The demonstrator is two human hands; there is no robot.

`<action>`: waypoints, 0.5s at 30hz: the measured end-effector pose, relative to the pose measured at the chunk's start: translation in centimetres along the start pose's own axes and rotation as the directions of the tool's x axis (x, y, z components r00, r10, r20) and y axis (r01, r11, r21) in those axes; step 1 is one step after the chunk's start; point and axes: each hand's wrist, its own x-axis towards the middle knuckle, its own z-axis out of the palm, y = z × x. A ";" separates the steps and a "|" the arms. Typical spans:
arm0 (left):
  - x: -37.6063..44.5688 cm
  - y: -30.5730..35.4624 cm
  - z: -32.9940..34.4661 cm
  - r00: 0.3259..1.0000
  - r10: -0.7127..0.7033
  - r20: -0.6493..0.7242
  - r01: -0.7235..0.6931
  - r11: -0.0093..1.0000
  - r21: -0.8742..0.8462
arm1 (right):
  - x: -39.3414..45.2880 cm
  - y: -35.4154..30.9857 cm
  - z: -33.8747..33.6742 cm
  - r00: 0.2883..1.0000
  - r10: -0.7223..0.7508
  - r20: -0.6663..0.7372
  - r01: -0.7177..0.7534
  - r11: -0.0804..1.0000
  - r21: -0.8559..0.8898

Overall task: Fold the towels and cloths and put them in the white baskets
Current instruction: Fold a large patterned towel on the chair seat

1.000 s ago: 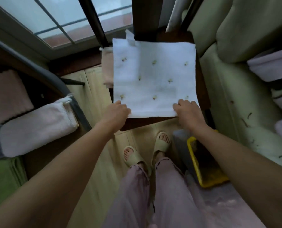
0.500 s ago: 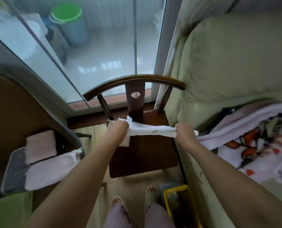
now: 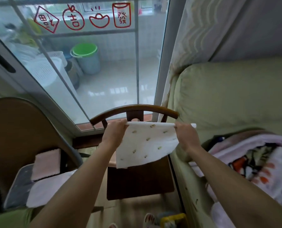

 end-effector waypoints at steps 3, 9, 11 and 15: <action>-0.9 -0.4 -0.7 0.999 0.039 0.012 -0.038 0.997 -0.060 | -0.7 -0.1 -0.5 0.999 -0.020 -0.040 0.020 1.000 -0.013; -5.5 -1.2 0.7 0.983 0.045 0.179 -0.020 0.990 -0.139 | -5.1 0.3 2.5 1.000 0.023 0.013 -0.023 1.000 -0.021; -7.1 -1.9 2.3 0.968 0.001 0.251 0.046 0.982 -0.181 | -6.8 0.7 4.3 0.995 0.048 0.085 -0.049 0.999 0.007; -10.2 -3.3 6.5 0.934 -0.087 0.347 0.190 0.943 -0.272 | -10.2 1.8 8.7 0.969 0.062 0.240 -0.091 0.989 0.114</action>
